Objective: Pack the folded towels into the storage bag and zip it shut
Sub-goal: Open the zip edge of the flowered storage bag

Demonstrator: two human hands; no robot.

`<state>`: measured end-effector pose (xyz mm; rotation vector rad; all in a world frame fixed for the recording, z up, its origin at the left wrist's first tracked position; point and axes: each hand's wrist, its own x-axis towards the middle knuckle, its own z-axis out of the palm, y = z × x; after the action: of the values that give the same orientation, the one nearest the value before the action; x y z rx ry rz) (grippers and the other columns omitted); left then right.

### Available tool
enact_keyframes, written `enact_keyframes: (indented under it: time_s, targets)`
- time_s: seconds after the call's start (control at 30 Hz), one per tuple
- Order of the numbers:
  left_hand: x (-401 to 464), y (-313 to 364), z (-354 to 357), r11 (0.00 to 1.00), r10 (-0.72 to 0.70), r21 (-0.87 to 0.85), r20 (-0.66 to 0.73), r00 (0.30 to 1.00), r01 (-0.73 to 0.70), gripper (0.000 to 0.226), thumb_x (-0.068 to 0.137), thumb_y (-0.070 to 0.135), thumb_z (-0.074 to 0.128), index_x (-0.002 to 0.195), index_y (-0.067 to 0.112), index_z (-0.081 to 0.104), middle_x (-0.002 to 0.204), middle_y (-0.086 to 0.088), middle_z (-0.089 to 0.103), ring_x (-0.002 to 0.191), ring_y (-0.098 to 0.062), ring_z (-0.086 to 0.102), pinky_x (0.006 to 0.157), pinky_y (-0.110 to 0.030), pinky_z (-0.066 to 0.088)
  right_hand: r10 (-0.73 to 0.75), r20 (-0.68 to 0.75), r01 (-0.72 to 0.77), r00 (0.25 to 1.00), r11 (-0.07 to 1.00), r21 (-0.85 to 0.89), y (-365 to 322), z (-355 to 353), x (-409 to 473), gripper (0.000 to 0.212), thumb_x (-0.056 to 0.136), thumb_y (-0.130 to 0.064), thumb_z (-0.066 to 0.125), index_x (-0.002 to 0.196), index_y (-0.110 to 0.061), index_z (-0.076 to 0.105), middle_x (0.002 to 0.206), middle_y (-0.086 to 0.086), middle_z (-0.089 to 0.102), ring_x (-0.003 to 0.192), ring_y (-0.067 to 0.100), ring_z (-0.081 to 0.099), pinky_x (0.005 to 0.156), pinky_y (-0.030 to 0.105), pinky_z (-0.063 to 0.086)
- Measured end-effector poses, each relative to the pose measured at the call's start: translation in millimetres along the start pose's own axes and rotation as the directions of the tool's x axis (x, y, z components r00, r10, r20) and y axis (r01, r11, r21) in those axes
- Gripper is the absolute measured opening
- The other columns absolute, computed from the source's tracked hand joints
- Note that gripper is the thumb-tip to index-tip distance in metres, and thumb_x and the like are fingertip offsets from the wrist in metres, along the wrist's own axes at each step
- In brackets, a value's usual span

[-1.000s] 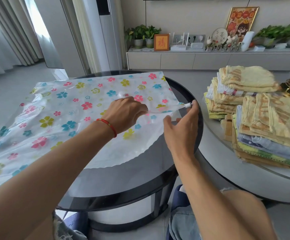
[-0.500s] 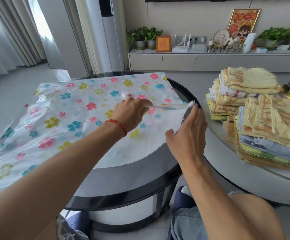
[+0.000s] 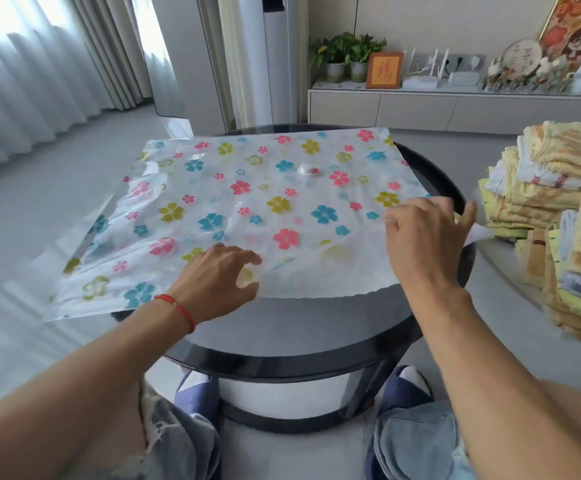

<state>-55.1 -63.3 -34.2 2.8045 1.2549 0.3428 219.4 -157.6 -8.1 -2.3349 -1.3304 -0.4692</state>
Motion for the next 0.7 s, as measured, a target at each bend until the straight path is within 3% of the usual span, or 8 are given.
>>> enact_keyframes:
  time_s: [0.07, 0.17, 0.23, 0.3, 0.4, 0.47, 0.57, 0.7]
  targets:
    - [-4, -13, -7, 0.999, -0.019, -0.029, -0.031, 0.999, 0.018, 0.019, 0.092, 0.035, 0.062, 0.101, 0.026, 0.076, 0.096, 0.002, 0.077, 0.083, -0.021, 0.069, 0.067, -0.027, 0.049, -0.128, -0.082, 0.129, 0.988, 0.992, 0.007, -21, -3, -18, 0.024, 0.090, -0.012, 0.067, 0.114, -0.015, 0.071, 0.122, 0.011, 0.066, 0.118, 0.035, 0.054, 0.111, 0.059, 0.033]
    - [-2, -13, -11, 0.991, -0.040, -0.128, -0.087, 0.995, 0.029, 0.021, 0.095, 0.026, 0.062, 0.088, 0.019, 0.080, 0.082, 0.001, 0.077, 0.070, -0.022, 0.070, 0.064, -0.032, 0.055, -0.430, -0.199, 0.463, 0.881, 0.869, 0.174, -73, 2, -69, 0.009, 0.085, -0.012, 0.064, 0.093, -0.012, 0.067, 0.090, 0.006, 0.066, 0.087, 0.030, 0.061, 0.075, 0.042, 0.048]
    - [-1, -7, -12, 0.988, -0.025, -0.151, -0.107, 0.994, 0.008, 0.020, 0.094, 0.024, 0.063, 0.086, 0.018, 0.080, 0.078, 0.000, 0.077, 0.069, -0.023, 0.069, 0.066, -0.036, 0.056, -0.524, -0.051, 0.518, 0.850, 0.816, 0.256, -101, 15, -89, 0.014, 0.088, -0.020, 0.065, 0.097, -0.011, 0.071, 0.089, 0.006, 0.070, 0.087, 0.031, 0.065, 0.073, 0.042, 0.052]
    - [3, -3, -16, 0.985, -0.012, -0.174, -0.109, 0.994, -0.007, 0.018, 0.092, 0.020, 0.065, 0.083, 0.015, 0.080, 0.076, -0.003, 0.076, 0.071, -0.025, 0.068, 0.068, -0.036, 0.055, -0.554, 0.078, 0.527, 0.829, 0.820, 0.224, -111, 27, -91, 0.028, 0.092, -0.026, 0.065, 0.117, -0.014, 0.070, 0.099, 0.005, 0.072, 0.095, 0.029, 0.066, 0.077, 0.040, 0.053]
    - [17, -5, -33, 0.975, -0.082, -0.215, -0.109, 0.991, 0.057, 0.018, 0.088, 0.013, 0.066, 0.075, 0.009, 0.079, 0.065, -0.003, 0.073, 0.067, -0.017, 0.069, 0.069, -0.027, 0.053, -0.597, 0.146, 0.576, 0.789, 0.801, 0.164, -111, 34, -85, 0.035, 0.076, -0.007, 0.077, 0.108, -0.021, 0.077, 0.078, 0.001, 0.070, 0.073, 0.025, 0.066, 0.057, 0.030, 0.044]
    - [32, -9, -50, 0.946, -0.161, -0.303, -0.135, 0.978, 0.114, 0.022, 0.089, 0.011, 0.067, 0.072, 0.008, 0.079, 0.046, 0.015, 0.062, 0.050, 0.004, 0.063, 0.056, -0.010, 0.048, -0.626, 0.220, 0.602, 0.748, 0.780, 0.171, -109, 40, -87, 0.032, 0.075, -0.002, 0.071, 0.102, -0.019, 0.078, 0.083, 0.003, 0.069, 0.080, 0.026, 0.063, 0.060, 0.031, 0.038]
    - [53, -14, -72, 0.899, -0.233, -0.401, -0.097, 0.968, 0.176, 0.021, 0.091, 0.009, 0.065, 0.075, 0.006, 0.079, 0.039, 0.022, 0.058, 0.037, 0.000, 0.059, 0.049, -0.013, 0.052, -0.608, 0.297, 0.572, 0.737, 0.794, 0.205, -109, 46, -93, 0.024, 0.088, -0.008, 0.057, 0.102, -0.015, 0.075, 0.100, 0.003, 0.065, 0.097, 0.028, 0.058, 0.074, 0.034, 0.040]
    - [58, -12, -77, 0.836, -0.247, -0.486, 0.081, 0.966, 0.254, 0.019, 0.091, 0.020, 0.067, 0.078, 0.013, 0.079, 0.053, 0.000, 0.070, 0.046, -0.012, 0.066, 0.057, -0.016, 0.049, -0.513, 0.162, 0.453, 0.843, 0.839, 0.300, -121, 31, -81, 0.030, 0.098, -0.036, 0.057, 0.116, -0.016, 0.071, 0.112, 0.004, 0.071, 0.101, 0.029, 0.066, 0.080, 0.040, 0.055]
